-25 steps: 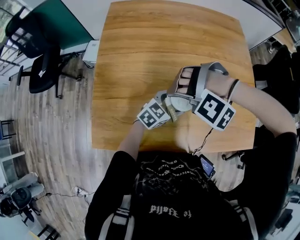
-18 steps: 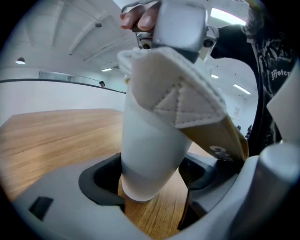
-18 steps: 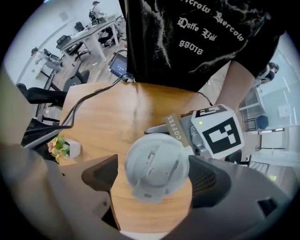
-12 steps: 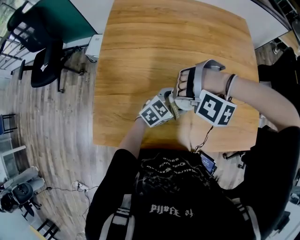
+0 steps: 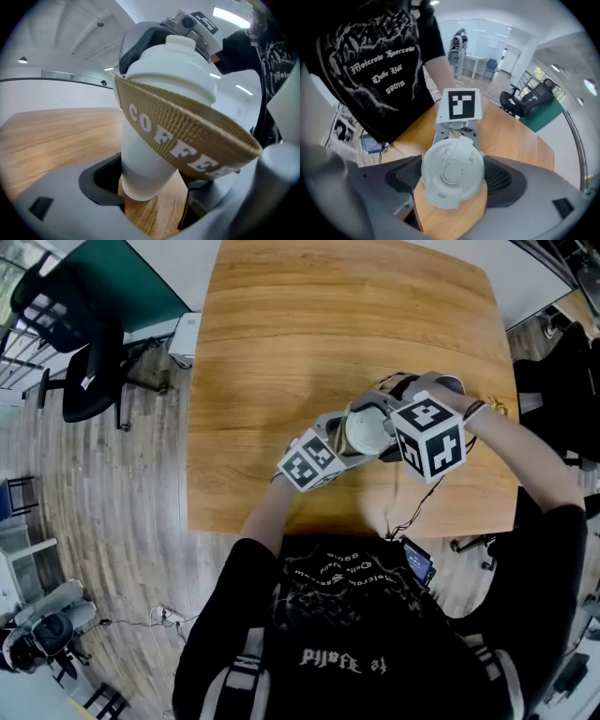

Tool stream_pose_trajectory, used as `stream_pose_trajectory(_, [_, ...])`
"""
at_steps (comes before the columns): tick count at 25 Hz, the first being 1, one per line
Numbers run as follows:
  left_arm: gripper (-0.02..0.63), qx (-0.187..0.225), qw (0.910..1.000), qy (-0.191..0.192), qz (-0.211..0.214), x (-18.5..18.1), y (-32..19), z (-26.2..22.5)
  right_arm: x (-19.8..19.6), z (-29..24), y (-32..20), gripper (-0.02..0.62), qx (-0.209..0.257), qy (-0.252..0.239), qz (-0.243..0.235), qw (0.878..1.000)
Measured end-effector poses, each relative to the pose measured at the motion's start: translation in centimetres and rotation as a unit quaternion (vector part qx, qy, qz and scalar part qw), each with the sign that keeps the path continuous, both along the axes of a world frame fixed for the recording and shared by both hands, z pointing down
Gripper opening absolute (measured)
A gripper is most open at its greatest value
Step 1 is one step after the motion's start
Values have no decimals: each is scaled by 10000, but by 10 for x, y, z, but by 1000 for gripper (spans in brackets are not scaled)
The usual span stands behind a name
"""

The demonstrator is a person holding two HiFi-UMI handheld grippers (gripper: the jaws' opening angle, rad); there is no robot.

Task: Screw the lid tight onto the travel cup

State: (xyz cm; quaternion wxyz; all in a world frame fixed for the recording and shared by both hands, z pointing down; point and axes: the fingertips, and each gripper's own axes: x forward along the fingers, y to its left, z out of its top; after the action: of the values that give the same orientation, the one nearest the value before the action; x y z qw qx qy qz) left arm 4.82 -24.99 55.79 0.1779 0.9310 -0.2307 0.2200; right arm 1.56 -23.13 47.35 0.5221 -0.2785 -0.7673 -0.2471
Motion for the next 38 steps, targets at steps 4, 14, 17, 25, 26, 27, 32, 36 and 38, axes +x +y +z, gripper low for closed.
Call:
stream_pose_trajectory(4, [403,5,10000,18,-71,1,2,-3,-4,-8,-2,415,-387,-538,1134,9913])
stream_pose_trajectory(14, [403,-23,9997,-19,-258,0,1,0,-10,-15,-11,414,-852,-1846,3187,9258])
stream_pose_trajectory(17, [403,-24,9996,-40,-290,-2,0,0,-12,-19,-14,414,-900,-2411,3761,8901])
stream_pose_trajectory(25, [403,52,9983,-72,-572,-5,-1,5,-12,-24,-23,416,-501,-3585,4994,7872])
stream_pose_trajectory(26, [403,71,9981,-63,-613,-5,-1,5,-12,-25,-24,416,-447,-3674,5088,7773])
stream_pose_trajectory(27, [402,95,9978,-46,-655,-5,-2,4,-12,-26,-24,417,-395,-3751,5175,7681])
stream_pose_trajectory(32, [402,195,9959,-77,-875,-6,-3,6,-13,-27,-28,419,-105,-4050,5638,7197])
stream_pose_trajectory(36, [402,305,9960,-184,-821,-5,-5,8,-11,-28,-30,422,144,-4271,5943,6813])
stream_pose_trajectory(38, [402,288,9972,-206,-659,-3,-3,8,-10,-27,-28,428,125,-4220,5863,6914])
